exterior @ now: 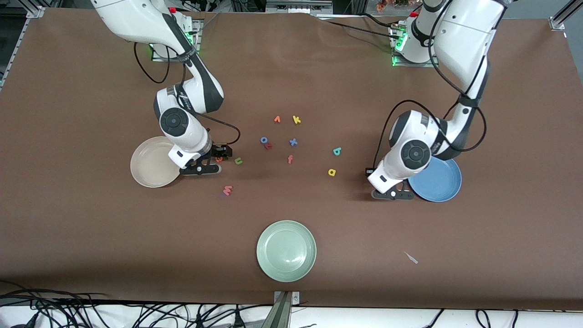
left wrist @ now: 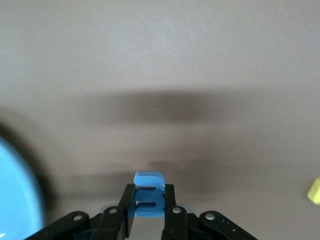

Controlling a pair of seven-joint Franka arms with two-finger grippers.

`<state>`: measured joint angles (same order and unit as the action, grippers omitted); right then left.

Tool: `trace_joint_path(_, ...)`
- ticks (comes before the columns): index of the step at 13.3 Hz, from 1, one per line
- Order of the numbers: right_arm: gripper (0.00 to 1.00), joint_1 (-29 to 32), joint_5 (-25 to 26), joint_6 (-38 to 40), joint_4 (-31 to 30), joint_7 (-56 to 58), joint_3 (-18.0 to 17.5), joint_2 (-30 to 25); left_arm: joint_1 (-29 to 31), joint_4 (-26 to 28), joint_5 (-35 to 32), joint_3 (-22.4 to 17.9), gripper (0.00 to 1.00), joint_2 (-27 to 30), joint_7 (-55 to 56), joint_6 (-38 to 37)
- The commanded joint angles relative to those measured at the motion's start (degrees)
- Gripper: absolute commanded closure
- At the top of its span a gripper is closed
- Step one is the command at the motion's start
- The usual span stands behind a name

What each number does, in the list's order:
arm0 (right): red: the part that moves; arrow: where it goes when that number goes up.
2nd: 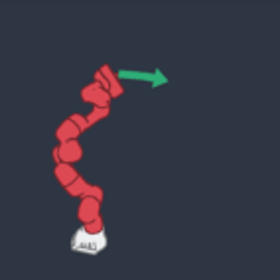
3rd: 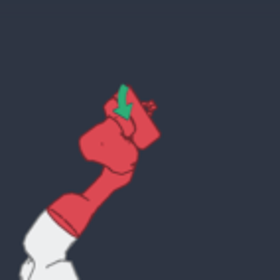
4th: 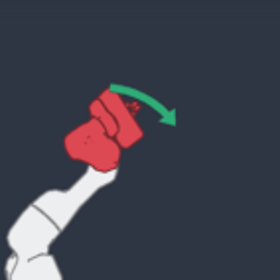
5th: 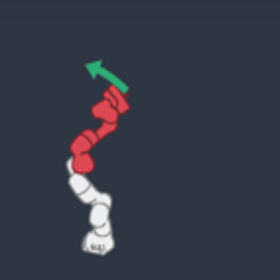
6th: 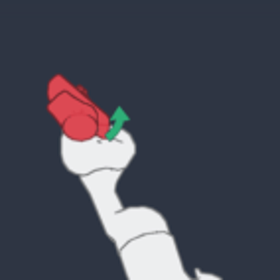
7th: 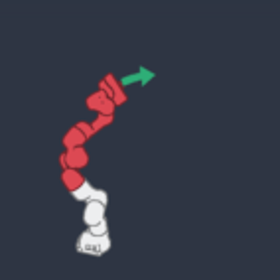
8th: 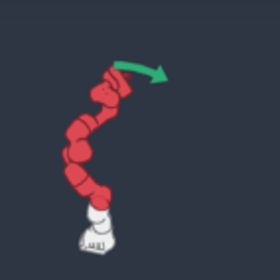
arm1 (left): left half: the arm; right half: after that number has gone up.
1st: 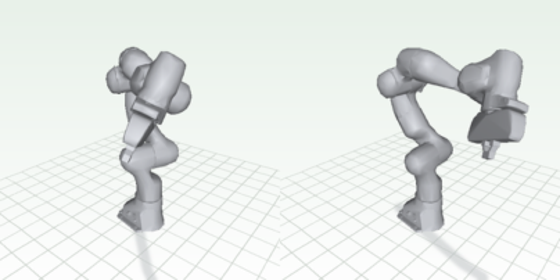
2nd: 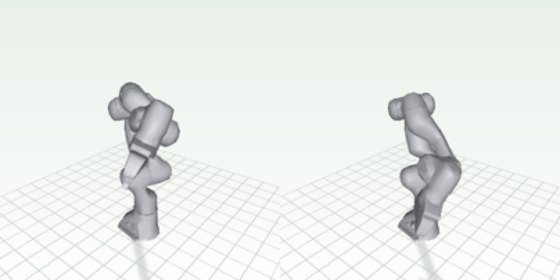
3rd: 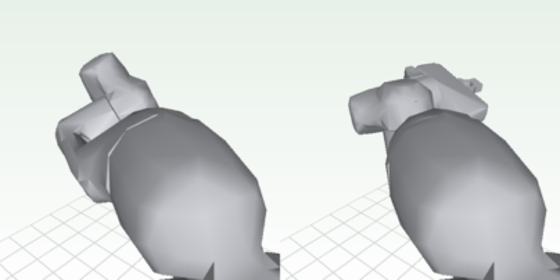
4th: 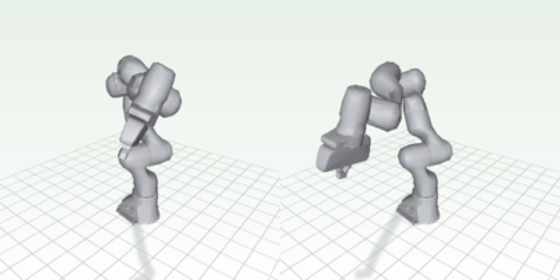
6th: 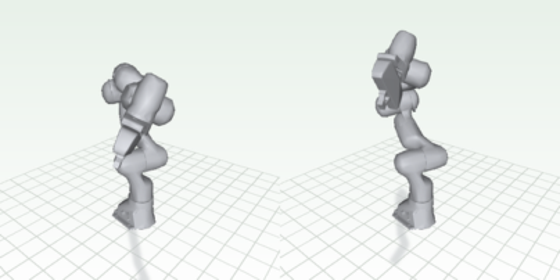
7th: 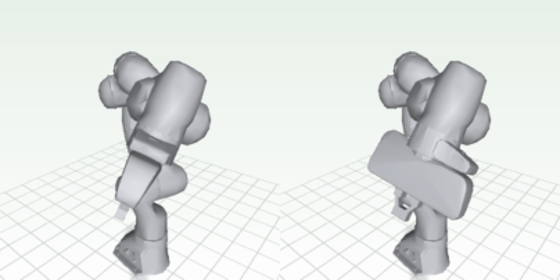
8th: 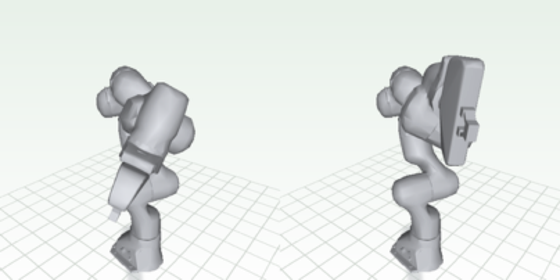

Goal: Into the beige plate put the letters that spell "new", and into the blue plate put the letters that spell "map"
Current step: 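Drop the blue m into the blue plate while the right gripper grasps the orange e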

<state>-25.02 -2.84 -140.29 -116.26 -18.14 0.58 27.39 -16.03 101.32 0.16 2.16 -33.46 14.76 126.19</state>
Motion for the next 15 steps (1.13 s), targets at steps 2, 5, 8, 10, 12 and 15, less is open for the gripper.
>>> trace_joint_path(2, 0.0, -0.12, -0.68, -0.95, -0.28, -0.66, -0.05, 0.91, 6.0, -4.03, -1.12, 0.12, 0.86, 2.17, -12.18, -9.46)
trace_joint_path(5, 0.02, -0.12, -0.77, -1.12, -0.37, -0.66, -0.4, 1.79, 11.71, -3.85, -4.26, 0.12, 0.85, 2.7, -20.1, -10.88)
trace_joint_path(8, 0.11, -0.03, -0.77, -1.21, -0.37, -0.66, -0.4, 1.88, 14.8, -2.45, -6.92, 0.21, 0.83, 2.0, -21.61, -10.88)
trace_joint_path(10, 0.19, -0.03, -0.77, -1.3, -0.28, -0.66, -0.49, 2.58, 15.59, -2.27, -6.92, 0.12, 0.83, 1.03, -21.61, -10.71)
trace_joint_path(12, 0.25, -0.03, -2.86, -1.3, -0.11, -0.58, -0.49, 2.67, 17.43, -2.27, -7.01, 0.21, 0.83, -0.2, -21.7, -10.18)
trace_joint_path(15, 0.35, -0.03, -3.23, -1.21, -0.1, -0.49, -0.84, 2.67, 17.62, -2.18, -7.19, 0.21, 0.82, -1.25, -21.61, -9.65)
